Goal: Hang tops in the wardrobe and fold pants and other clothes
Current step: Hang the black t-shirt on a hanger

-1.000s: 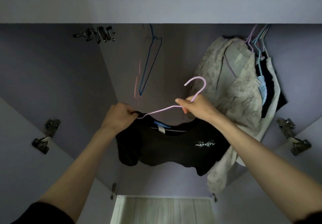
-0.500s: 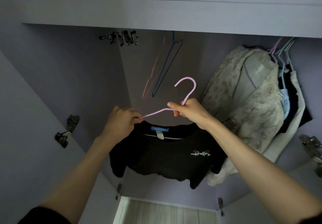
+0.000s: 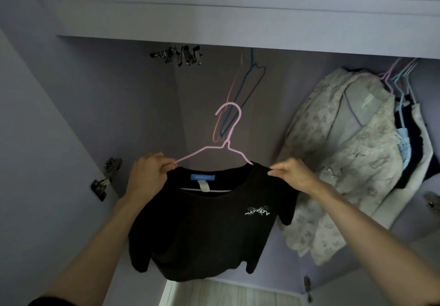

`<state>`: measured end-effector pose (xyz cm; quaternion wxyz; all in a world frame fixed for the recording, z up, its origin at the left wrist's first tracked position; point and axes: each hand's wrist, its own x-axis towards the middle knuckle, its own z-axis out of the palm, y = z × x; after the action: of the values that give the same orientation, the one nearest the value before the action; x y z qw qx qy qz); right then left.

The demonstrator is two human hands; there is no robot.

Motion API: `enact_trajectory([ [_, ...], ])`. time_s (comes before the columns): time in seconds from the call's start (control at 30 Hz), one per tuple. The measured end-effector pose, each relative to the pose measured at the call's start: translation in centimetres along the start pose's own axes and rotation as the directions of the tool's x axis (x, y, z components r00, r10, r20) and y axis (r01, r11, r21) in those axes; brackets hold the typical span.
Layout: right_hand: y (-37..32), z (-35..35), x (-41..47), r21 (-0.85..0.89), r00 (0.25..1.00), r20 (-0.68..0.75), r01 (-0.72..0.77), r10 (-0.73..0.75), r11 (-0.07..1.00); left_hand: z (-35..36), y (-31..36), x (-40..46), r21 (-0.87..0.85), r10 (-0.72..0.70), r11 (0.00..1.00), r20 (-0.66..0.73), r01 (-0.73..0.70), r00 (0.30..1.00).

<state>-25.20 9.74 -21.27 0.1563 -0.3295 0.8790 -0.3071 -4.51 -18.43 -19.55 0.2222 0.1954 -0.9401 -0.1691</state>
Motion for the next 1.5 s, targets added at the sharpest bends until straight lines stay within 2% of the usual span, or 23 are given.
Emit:
enact_trajectory([
  [0.07, 0.1, -0.7, 0.0, 0.033, 0.996, -0.092, 0.0, 0.003, 0.999, -0.2, -0.3, 0.0, 0.011, 0.002, 1.0, -0.016, -0.002, 1.0],
  [0.13, 0.5, -1.4, 0.1, -0.101, 0.982, -0.188, -0.03, 0.011, 0.994, -0.3, -0.3, 0.1, 0.012, 0.008, 1.0, -0.035, -0.008, 0.999],
  [0.2, 0.6, -1.8, -0.1, -0.276, 0.986, -0.161, -0.082, 0.038, 0.958, -0.1, 0.2, 0.1, -0.005, -0.001, 1.0, -0.035, 0.001, 0.999],
  [0.23, 0.3, -1.8, -0.2, -0.292, 0.993, -0.11, -0.078, 0.047, 0.953, 0.2, 0.5, 0.1, -0.022, -0.007, 1.0, -0.027, 0.007, 1.0],
  [0.3, -0.8, -1.7, -0.3, -0.183, 1.0, -0.019, -0.02, 0.017, 0.983, 0.7, 1.3, 0.2, -0.054, 0.001, 0.999, 0.008, -0.001, 1.0],
  [0.4, -3.7, -1.2, -0.4, 0.051, 0.99, 0.033, 0.132, -0.134, 0.99, 1.1, 2.5, 0.2, -0.084, 0.057, 0.995, 0.056, -0.052, 0.997],
  [0.47, -5.3, -0.8, -0.4, 0.212, 0.987, 0.05, 0.141, -0.155, 0.967, 1.2, 3.3, 0.4, -0.091, 0.103, 0.991, 0.058, -0.098, 0.993],
  [0.57, -5.5, -1.4, -1.2, 0.375, 0.992, 0.074, 0.069, -0.104, 0.925, 1.2, 4.2, 0.7, -0.119, 0.144, 0.984, 0.089, -0.133, 0.985],
  [0.67, -4.4, -1.9, -2.7, 0.497, 0.981, 0.16, 0.02, -0.114, 0.867, 1.7, 5.0, 0.8, -0.101, 0.16, 0.984, 0.152, -0.146, 0.975],
  [0.73, -3.7, -2.0, -3.4, 0.576, 0.973, 0.217, -0.063, -0.078, 0.815, 2.3, 5.8, 0.7, -0.112, 0.176, 0.981, 0.178, -0.157, 0.968],
  [0.83, -2.5, -2.2, -4.3, 0.597, 0.955, 0.294, -0.217, 0.041, 0.772, 3.5, 7.3, 0.0, -0.149, 0.205, 0.975, 0.291, -0.167, 0.935],
  [0.9, -1.8, -2.3, -5.0, 0.614, 0.95, 0.288, -0.282, 0.124, 0.737, 4.2, 8.4, -0.6, -0.158, 0.222, 0.972, 0.371, -0.175, 0.902],
  [0.97, -1.3, -2.5, -5.6, 0.647, 0.948, 0.256, -0.315, 0.191, 0.694, 4.5, 9.7, -0.8, -0.18, 0.243, 0.966, 0.383, -0.186, 0.891],
  [1.07, -0.3, -3.3, -6.2, 0.717, 0.945, 0.233, -0.326, 0.229, 0.616, 4.1, 11.9, -0.4, -0.192, 0.31, 0.946, 0.282, -0.263, 0.908],
  [1.17, 1.1, -5.0, -7.0, 0.779, 0.951, 0.239, -0.309, 0.197, 0.545, 2.8, 14.9, 0.7, -0.161, 0.437, 0.893, 0.092, -0.42, 0.895],
  [1.27, 1.8, -7.0, -7.2, 0.849, 0.958, 0.24, -0.285, 0.157, 0.445, 1.2, 17.8, 2.1, -0.055, 0.556, 0.826, -0.075, -0.56, 0.828],
  [1.37, 1.8, -8.9, -6.5, 0.893, 0.971, 0.194, -0.235, 0.142, 0.383, 0.1, 20.4, 3.6, 0.139, 0.666, 0.745, -0.215, -0.653, 0.714],
  [1.43, 1.9, -10.2, -5.8, 0.906, 0.977, 0.144, -0.193, 0.156, 0.378, -0.5, 22.2, 4.9, 0.265, 0.718, 0.695, -0.29, -0.668, 0.633],
  [1.5, 2.1, -11.2, -4.9, 0.921, 0.982, 0.095, -0.149, 0.161, 0.36, -1.2, 23.5, 6.0, 0.364, 0.739, 0.674, -0.335, -0.643, 0.585],
])
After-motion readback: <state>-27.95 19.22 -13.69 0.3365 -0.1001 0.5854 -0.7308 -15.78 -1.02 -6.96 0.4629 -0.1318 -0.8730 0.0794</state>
